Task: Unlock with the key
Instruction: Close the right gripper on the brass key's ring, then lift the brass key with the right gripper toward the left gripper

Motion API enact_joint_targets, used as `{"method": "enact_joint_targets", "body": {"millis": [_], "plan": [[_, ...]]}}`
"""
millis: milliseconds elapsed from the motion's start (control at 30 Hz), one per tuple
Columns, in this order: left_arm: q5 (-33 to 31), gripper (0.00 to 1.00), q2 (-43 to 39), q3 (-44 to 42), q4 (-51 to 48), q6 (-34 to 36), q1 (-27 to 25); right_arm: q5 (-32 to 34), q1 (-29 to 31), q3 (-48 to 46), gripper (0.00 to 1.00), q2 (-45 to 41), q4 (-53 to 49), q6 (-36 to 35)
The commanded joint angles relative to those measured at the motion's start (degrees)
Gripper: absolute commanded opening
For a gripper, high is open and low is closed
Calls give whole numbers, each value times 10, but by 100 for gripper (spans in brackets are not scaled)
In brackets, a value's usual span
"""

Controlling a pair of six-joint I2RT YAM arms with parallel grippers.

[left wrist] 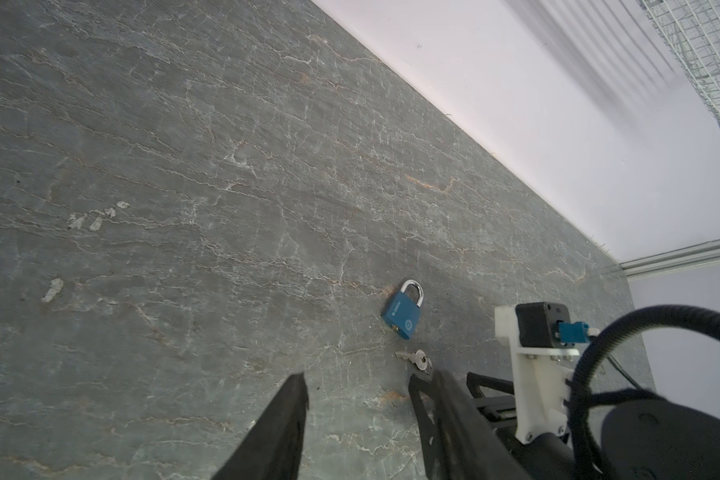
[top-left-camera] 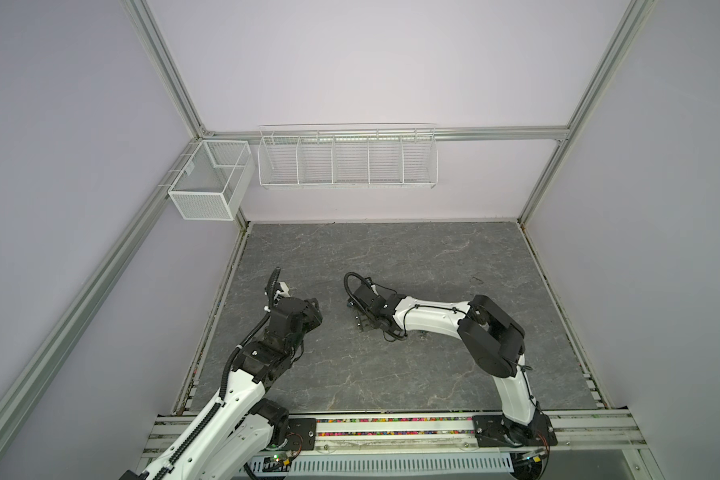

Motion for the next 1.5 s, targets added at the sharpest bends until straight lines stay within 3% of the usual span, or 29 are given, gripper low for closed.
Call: {"method": "enact_joint_targets", "body": {"millis": [0,333,567,800,1133,1467], "plan": [[0,49,-6,-4,-5,-6,4,-20,-6,18,74,10,6,-19],[17,49,8,-1,7,-6,4,-42,-19,25,50,16,13,-48],[28,49,30,3,17,-8,4,-62,-25,30,46,26,25,-64],[29,49,37,2,23,-8,4,-77,-34,39,35,39,22,-68],[33,49,53,3,33,-8,4,-97,-41,32,27,39,29,-75],[36,49,61,-1,39,-15,4,-80,-47,4,18,20,43,-96]]}}
